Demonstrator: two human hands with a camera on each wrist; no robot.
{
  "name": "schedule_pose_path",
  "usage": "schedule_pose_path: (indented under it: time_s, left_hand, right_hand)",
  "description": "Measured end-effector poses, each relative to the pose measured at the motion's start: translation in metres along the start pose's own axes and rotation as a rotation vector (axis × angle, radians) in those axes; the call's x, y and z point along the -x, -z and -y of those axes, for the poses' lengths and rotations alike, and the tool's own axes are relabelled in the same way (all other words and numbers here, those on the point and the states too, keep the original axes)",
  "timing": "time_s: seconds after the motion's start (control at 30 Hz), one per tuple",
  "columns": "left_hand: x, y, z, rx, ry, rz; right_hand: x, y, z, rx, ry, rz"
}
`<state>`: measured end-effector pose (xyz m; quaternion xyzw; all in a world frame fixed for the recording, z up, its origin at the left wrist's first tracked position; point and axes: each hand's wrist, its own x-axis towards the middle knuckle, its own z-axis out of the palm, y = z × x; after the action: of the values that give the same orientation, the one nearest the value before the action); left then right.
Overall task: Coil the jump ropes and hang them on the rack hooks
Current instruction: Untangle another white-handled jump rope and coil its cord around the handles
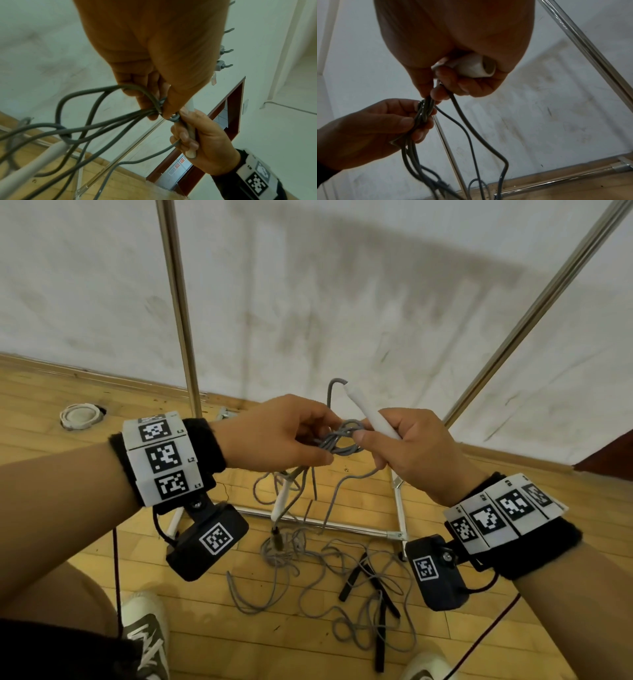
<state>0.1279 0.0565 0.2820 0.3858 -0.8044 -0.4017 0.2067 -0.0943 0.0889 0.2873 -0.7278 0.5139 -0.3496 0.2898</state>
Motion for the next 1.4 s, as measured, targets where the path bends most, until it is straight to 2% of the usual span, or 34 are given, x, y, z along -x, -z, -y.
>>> schedule_pose_path:
  time_s: [0.13,0.37,0.5,0.7,0.9,1.03,1.17,1.3,1.4]
  left_hand:
    - [0.0,0.003,0.001,0.02,-0.03,-0.137]
    - [0.0,0.009,0.003,-0.001,-0.069,-0.15]
    - [0.0,0.009,0.003,-0.062,-0.064,-0.233]
    - [0.003,0.007,0.001,-0.127,-0.044,-0.205]
    - [0.001,0.012,-0.003,-0.184,-0.058,-0.121]
    - [0.0,0.012,-0.003,-0.17,-0.101,-0.14]
    - [0.001,0.012,-0.002,-0.169,-0.116,-0.142]
    - [0.001,0.009,0.001,-0.109,-0.104,-0.191]
    - [0.002,0.007,0.0,-0.092,-0.099,-0.174]
  right_hand:
    - [0.0,-0.002,-0.003,-0.049,-0.012,-0.003]
    - [-0.002,-0.008,-0.001,-0.132,0.017,-0.027]
    - [-0.003,-0.013,0.0,-0.176,-0.018,-0.034]
    - [-0.002,-0.011,0.0,-0.021,-0.049,0.044]
    - [0.003,-0.01,0.003,-0.051,-0.059,0.179]
    - [0.0,-0.011,0.003,-0.059,-0.027,0.1]
    - [-0.004,-0.006,0.0,-0.118,-0.099,-0.002]
    - [-0.007,0.002,-0.006,-0.006,-0.131,-0.05]
    - [-0.009,-0.001,-0.002,-0.026,-0.115,-0.036]
